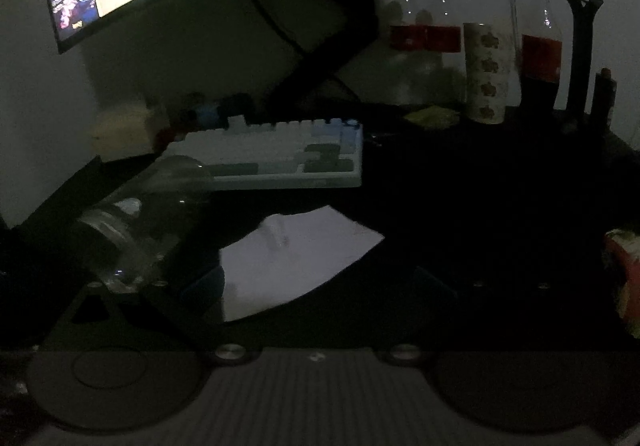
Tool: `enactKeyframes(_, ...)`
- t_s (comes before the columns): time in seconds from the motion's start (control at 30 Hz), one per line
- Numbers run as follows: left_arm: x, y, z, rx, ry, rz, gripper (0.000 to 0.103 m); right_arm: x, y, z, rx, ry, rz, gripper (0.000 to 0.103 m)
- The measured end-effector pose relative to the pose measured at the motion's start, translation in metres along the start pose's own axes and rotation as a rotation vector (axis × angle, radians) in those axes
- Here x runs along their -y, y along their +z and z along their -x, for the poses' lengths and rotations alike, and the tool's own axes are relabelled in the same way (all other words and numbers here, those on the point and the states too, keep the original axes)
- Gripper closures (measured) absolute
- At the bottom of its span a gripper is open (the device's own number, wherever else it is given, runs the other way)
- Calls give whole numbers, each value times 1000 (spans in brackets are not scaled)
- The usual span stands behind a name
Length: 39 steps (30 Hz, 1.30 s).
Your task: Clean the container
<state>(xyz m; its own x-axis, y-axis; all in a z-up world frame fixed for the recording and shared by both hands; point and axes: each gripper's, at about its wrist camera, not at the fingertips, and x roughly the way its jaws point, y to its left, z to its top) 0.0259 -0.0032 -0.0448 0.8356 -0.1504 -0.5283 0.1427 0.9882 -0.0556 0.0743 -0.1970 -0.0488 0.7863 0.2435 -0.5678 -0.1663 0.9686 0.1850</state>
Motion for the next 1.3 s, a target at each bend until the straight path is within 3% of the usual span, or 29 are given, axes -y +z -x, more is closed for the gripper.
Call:
enactKeyframes(0.17,-8,-3,0,-36,27,15,0,-18,-3,7,-26,-25,35,0)
enactKeyframes(0.33,-12,-2,4,-39,69,42,0,-29,-3,9,-106,-18,47,0)
enactKeyframes(0.8,-20,-3,12,-45,132,100,0,-27,-3,22,-83,-3,26,0)
enactKeyframes(1.3,-20,-3,5,-73,166,81,0,-25,-4,21,-102,1,30,0)
